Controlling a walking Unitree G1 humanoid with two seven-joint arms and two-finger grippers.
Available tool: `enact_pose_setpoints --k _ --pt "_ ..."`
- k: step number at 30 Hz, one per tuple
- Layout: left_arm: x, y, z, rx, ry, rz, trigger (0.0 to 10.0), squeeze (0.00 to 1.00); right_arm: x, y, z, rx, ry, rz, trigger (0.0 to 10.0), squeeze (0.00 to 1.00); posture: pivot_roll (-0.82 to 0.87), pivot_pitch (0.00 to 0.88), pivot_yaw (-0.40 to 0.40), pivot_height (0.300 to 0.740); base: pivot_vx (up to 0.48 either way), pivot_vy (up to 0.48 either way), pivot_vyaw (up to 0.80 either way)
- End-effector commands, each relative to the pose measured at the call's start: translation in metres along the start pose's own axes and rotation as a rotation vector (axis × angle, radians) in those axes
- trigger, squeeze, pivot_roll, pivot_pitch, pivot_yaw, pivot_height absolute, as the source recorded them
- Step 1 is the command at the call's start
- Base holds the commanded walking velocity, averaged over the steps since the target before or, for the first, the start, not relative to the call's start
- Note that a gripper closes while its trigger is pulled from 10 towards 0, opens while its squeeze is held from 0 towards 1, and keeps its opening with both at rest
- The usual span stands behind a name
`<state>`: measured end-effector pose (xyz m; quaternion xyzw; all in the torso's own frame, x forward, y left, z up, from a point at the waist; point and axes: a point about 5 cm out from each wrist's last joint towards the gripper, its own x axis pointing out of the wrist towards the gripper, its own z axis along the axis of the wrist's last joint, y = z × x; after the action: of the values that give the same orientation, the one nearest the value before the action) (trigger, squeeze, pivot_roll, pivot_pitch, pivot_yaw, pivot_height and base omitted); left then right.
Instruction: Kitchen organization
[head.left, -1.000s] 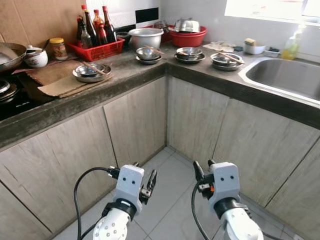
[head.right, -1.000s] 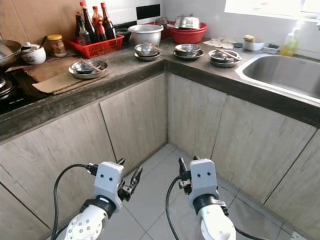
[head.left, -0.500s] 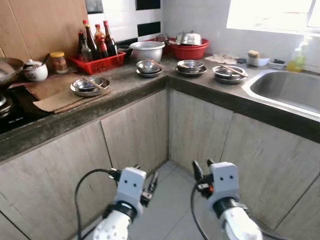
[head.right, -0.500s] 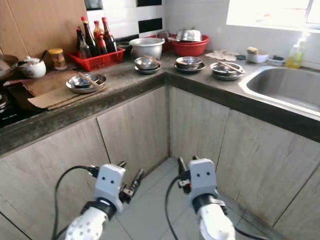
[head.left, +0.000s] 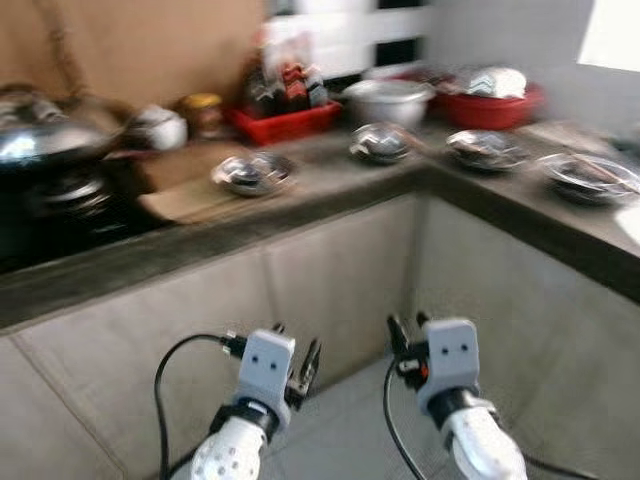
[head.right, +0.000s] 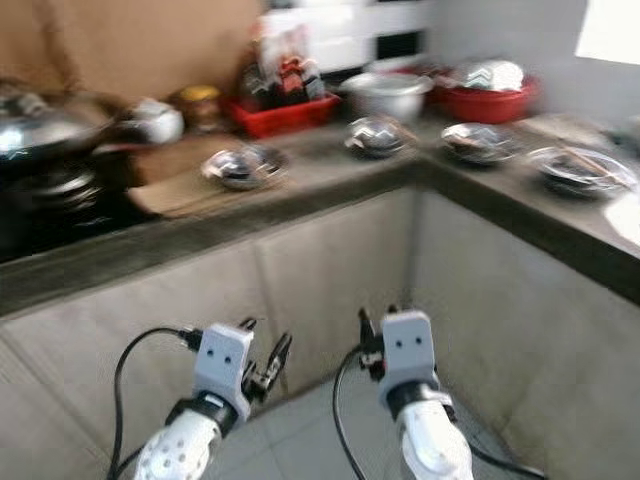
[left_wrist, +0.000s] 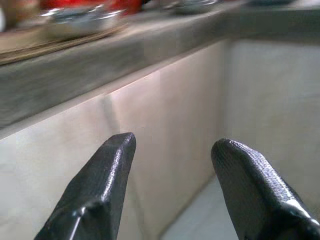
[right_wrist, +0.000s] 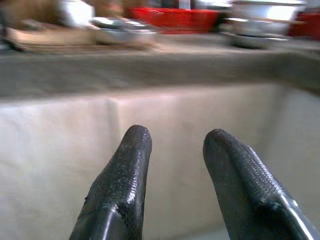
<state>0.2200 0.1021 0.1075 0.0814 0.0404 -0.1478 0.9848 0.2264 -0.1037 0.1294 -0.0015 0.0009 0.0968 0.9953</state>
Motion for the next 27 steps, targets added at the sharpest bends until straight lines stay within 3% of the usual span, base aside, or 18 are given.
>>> enact_pose_setpoints --k 1,4,17,21,22,27 --pt "0.0011 -0.0083 0.0068 -0.010 -0.028 -0.029 10.0 0.00 -0.0028 -0.0085 -0.0030 -0.011 0.015 -0.028 10.0 0.00 0.14 0.000 -0.002 0.740 0.398 0.000 0.80" --pt "0.0018 -0.0084 0.0064 -0.008 -0.019 -0.031 10.0 0.00 -0.0020 -0.0089 -0.0025 -0.012 0.014 -0.029 10.0 0.00 0.14 0.001 -0.007 0.740 0.363 0.000 0.80" --pt "0.0019 -0.0097 0.0065 -0.002 -0.015 -0.028 10.0 0.00 0.0012 -0.0076 -0.0048 -0.018 0.032 -0.019 10.0 0.00 0.14 0.003 -0.013 0.740 0.000 0.000 0.80" --pt "0.0017 -0.0087 0.0060 -0.002 -0.011 -0.017 10.0 0.00 0.0028 -0.0069 -0.0091 -0.009 0.060 -0.018 10.0 0.00 0.14 0.006 -0.013 0.740 0.000 -0.135 0.00" --pt "0.0017 -0.0087 0.0059 -0.001 -0.010 -0.018 10.0 0.00 0.0029 -0.0059 -0.0099 -0.007 0.063 -0.008 10.0 1.00 0.14 0.006 -0.013 0.740 0.000 -0.334 0.00" --pt "0.0014 -0.0084 0.0060 -0.007 -0.011 -0.014 10.0 0.00 0.0023 -0.0044 -0.0098 -0.012 0.059 0.004 10.0 1.00 0.14 0.006 -0.014 0.740 0.235 -0.346 0.00"
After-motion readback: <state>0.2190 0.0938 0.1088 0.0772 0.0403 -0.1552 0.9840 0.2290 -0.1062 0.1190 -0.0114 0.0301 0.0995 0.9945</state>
